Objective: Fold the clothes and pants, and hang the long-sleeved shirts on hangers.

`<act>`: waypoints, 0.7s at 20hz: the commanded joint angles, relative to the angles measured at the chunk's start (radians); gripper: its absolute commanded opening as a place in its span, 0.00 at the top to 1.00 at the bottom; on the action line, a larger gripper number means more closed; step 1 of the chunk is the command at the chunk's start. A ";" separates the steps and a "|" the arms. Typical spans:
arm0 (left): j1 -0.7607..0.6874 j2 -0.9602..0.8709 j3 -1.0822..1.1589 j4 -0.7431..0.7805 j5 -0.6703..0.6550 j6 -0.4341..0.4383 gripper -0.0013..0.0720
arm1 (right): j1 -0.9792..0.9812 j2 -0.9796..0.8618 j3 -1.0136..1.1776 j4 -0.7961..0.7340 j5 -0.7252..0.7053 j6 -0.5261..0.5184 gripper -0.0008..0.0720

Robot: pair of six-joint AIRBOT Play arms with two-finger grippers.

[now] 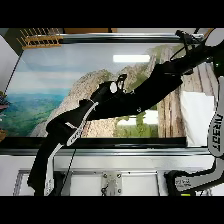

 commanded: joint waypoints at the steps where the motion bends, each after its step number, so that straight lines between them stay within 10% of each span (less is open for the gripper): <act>1: -0.017 -0.067 0.071 -0.047 -0.010 0.000 0.98 | 0.080 0.005 0.024 -0.001 0.001 0.010 0.97; 14: 0.220 0.107 0.049 -0.035 -0.127 0.015 0.98 | 0.223 -0.002 0.024 0.010 -0.091 0.063 0.97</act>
